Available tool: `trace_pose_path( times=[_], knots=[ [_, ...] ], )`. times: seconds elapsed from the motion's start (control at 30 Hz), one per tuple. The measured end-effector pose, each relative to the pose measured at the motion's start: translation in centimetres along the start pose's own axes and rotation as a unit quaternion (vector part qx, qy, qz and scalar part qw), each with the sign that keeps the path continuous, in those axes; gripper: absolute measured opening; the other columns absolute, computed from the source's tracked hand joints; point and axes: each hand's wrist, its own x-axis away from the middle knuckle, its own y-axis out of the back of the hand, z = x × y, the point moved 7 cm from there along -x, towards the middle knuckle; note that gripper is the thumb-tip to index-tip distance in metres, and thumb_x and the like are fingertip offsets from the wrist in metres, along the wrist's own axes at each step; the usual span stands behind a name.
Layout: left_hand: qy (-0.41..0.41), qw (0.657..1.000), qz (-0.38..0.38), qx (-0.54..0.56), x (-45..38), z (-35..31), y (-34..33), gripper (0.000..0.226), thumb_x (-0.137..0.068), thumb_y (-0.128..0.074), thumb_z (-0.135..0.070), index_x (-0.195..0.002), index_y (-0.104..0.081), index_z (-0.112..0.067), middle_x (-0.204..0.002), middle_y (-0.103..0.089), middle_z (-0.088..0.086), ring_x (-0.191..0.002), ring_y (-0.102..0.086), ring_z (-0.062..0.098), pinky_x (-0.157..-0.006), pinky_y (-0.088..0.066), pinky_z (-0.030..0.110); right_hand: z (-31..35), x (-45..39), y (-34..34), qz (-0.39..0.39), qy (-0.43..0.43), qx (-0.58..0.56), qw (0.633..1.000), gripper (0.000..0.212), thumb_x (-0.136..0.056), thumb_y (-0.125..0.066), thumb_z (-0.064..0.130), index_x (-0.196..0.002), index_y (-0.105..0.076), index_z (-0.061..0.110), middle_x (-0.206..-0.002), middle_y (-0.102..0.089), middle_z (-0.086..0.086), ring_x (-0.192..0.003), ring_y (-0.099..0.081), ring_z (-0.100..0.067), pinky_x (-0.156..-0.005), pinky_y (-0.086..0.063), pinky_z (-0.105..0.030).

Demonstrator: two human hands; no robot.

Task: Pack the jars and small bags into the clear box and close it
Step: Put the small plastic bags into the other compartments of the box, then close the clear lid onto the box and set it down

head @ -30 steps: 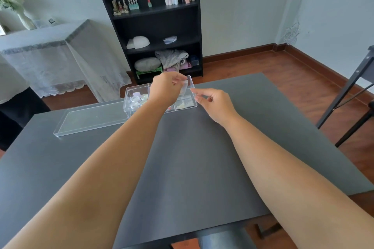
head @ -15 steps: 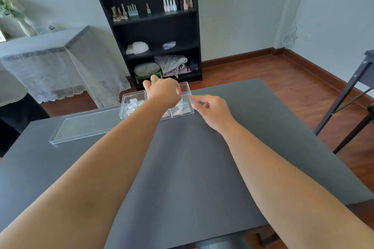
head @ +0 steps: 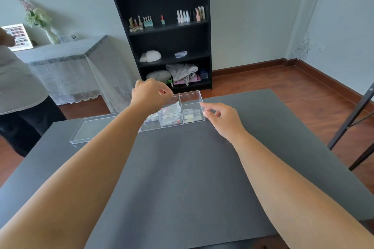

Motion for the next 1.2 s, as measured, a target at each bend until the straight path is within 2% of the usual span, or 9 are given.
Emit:
trace_pose_path(
  times=[0.1, 0.2, 0.3, 0.37, 0.43, 0.5, 0.87, 1.0, 1.2],
  knots=[
    [0.005, 0.998, -0.032, 0.045, 1.6, 3.9, 2.4, 0.013, -0.086, -0.057, -0.038, -0.080, -0.069, -0.038, -0.076, -0.061, -0.019, -0.093, -0.055, 0.024, -0.076, -0.048, 0.037, 0.3, 0.2, 0.3, -0.009, 0.020, 0.035, 0.999, 0.035, -0.091, -0.062, 0.026, -0.124, -0.063, 0.038, -0.105, -0.061, 0.017, -0.069, -0.051, -0.007, -0.067, -0.040, -0.011],
    [0.016, 0.995, -0.065, 0.075, 3.8, 8.7, 3.8, 0.007, -0.086, -0.063, -0.033, -0.084, -0.069, -0.033, -0.085, -0.062, -0.010, -0.084, -0.058, 0.017, -0.069, -0.043, 0.030, 0.6, 0.6, 0.3, -0.020, 0.031, 0.057, 0.998, 0.042, -0.090, -0.064, 0.026, -0.129, -0.057, 0.039, -0.111, -0.057, 0.012, -0.077, -0.052, -0.008, -0.067, -0.038, -0.011],
    [0.052, 0.995, -0.053, 0.062, 6.4, 14.2, 3.6, 0.013, -0.088, -0.061, -0.037, -0.098, -0.068, -0.031, -0.097, -0.059, -0.005, -0.095, -0.057, 0.022, -0.083, -0.046, 0.038, 0.5, 1.0, 0.5, -0.042, 0.018, 0.060, 0.997, 0.047, -0.088, -0.065, 0.023, -0.132, -0.052, 0.034, -0.113, -0.054, 0.008, -0.078, -0.052, -0.007, -0.066, -0.038, -0.013],
    [0.083, 0.996, -0.019, 0.000, 8.2, 17.4, 2.8, 0.026, -0.090, -0.057, -0.045, -0.111, -0.064, -0.033, -0.111, -0.058, -0.005, -0.107, -0.052, 0.026, -0.091, -0.043, 0.044, 0.4, 1.4, 0.6, -0.056, 0.007, 0.057, 0.997, 0.049, -0.088, -0.066, 0.021, -0.133, -0.049, 0.031, -0.113, -0.054, 0.007, -0.077, -0.053, -0.007, -0.067, -0.038, -0.016],
    [0.102, 0.992, 0.014, -0.074, 9.8, 19.8, 2.1, 0.034, -0.090, -0.051, -0.051, -0.120, -0.059, -0.037, -0.128, -0.053, -0.004, -0.117, -0.045, 0.028, -0.095, -0.037, 0.049, 0.5, 1.9, 0.7, -0.063, 0.001, 0.062, 0.996, 0.050, -0.088, -0.065, 0.020, -0.134, -0.048, 0.027, -0.113, -0.055, 0.005, -0.076, -0.052, -0.007, -0.067, -0.038, -0.019],
    [0.104, 0.988, 0.031, -0.107, 10.9, 21.3, 1.7, 0.034, -0.091, -0.048, -0.052, -0.122, -0.056, -0.040, -0.134, -0.050, -0.004, -0.120, -0.043, 0.028, -0.096, -0.033, 0.049, 0.6, 2.4, 0.7, -0.066, -0.006, 0.068, 0.995, 0.049, -0.088, -0.065, 0.018, -0.133, -0.048, 0.026, -0.114, -0.055, 0.004, -0.076, -0.052, -0.007, -0.068, -0.039, -0.022],
    [0.063, 0.991, -0.035, -0.111, 16.6, 21.1, 3.4, 0.010, -0.093, -0.052, -0.032, -0.099, -0.060, -0.034, -0.111, -0.062, -0.006, -0.112, -0.049, 0.026, -0.093, -0.032, 0.045, 2.9, 5.7, -1.3, -0.045, 0.028, 0.124, 0.991, 0.048, -0.087, -0.064, 0.014, -0.130, -0.047, 0.027, -0.108, -0.054, 0.007, -0.077, -0.053, -0.013, -0.068, -0.040, -0.027],
    [0.028, 0.994, -0.033, -0.096, 19.2, 19.6, 3.4, 0.011, -0.095, -0.051, -0.031, -0.101, -0.060, -0.032, -0.111, -0.060, -0.006, -0.115, -0.048, 0.024, -0.097, -0.030, 0.045, 4.4, 6.7, -3.5, 0.014, 0.058, 0.171, 0.983, 0.041, -0.086, -0.063, 0.014, -0.125, -0.053, 0.025, -0.101, -0.057, 0.008, -0.077, -0.052, -0.014, -0.068, -0.039, -0.027],
    [-0.009, 0.996, -0.012, -0.088, 21.8, 16.3, 3.2, 0.013, -0.096, -0.049, -0.034, -0.102, -0.060, -0.034, -0.110, -0.059, -0.011, -0.110, -0.051, 0.018, -0.099, -0.024, 0.039, 7.5, 9.4, -7.7, 0.118, 0.125, 0.183, 0.968, 0.038, -0.085, -0.063, 0.017, -0.118, -0.058, 0.035, -0.088, -0.055, 0.014, -0.073, -0.050, 0.003, -0.064, -0.039, -0.020]
  ],
)
